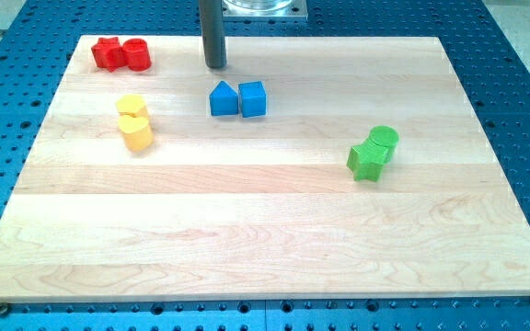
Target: Place the blue blocks at the right center of the board
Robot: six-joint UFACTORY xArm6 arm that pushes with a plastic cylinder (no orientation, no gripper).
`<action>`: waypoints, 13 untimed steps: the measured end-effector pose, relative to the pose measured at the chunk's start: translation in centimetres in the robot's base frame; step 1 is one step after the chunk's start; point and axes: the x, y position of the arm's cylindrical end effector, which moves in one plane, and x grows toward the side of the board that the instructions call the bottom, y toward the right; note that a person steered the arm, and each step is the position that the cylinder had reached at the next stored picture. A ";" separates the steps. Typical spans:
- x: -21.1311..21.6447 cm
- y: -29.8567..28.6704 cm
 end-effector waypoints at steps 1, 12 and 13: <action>-0.4 0.0; 10.0 2.2; 10.3 12.6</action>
